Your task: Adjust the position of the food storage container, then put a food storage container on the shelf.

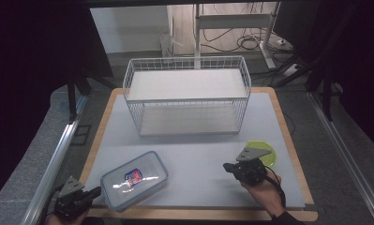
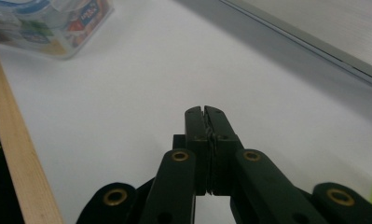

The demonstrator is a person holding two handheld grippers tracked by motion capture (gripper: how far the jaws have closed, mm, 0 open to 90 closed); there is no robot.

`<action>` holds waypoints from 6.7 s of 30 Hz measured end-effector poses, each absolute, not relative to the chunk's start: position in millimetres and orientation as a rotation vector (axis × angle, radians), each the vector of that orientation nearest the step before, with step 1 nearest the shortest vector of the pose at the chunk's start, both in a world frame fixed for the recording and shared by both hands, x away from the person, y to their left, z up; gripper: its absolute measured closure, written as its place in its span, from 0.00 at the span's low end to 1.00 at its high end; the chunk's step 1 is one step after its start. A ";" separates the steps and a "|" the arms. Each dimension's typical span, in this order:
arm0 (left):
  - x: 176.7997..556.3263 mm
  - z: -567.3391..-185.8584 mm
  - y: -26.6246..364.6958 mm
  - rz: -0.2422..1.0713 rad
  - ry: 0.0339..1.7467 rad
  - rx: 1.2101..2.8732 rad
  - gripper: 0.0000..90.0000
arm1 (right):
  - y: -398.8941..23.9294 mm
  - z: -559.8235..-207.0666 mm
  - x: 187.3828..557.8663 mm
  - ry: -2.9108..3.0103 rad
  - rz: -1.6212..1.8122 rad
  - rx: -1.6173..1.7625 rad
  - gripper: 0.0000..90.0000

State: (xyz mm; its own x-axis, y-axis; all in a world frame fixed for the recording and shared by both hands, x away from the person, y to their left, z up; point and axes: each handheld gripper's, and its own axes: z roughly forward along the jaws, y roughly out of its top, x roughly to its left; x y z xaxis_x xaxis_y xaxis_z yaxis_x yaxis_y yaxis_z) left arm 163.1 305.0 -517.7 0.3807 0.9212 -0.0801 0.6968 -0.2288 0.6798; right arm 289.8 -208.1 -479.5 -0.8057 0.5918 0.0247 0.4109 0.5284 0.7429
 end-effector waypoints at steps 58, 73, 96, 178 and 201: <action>299.7 -517.1 166.7 0.340 1.111 2.181 1.00 | -182.1 -501.7 305.9 2.506 1.072 0.996 1.00; 283.3 -508.7 189.0 0.429 1.078 2.115 0.81 | -196.0 -490.2 298.7 2.452 1.075 0.958 0.87; 244.1 -515.2 214.3 0.492 1.077 2.077 0.13 | -216.2 -481.9 282.5 2.457 1.126 0.897 0.45; 261.0 -512.3 193.4 -0.162 1.006 1.801 0.50 | -201.3 -493.2 299.7 2.613 1.594 1.441 0.55; 261.5 -494.2 192.1 -0.062 1.031 1.772 0.54 | -195.3 -480.5 298.0 2.565 1.573 1.414 0.58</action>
State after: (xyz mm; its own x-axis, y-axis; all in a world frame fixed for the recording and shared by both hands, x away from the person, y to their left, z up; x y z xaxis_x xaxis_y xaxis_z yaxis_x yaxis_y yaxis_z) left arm 261.5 192.1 -494.2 0.6295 0.6077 -0.4842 0.6615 -0.0923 0.7442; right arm 298.0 -195.3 -480.5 -0.6245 0.5646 0.5397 0.7370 0.1972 0.6465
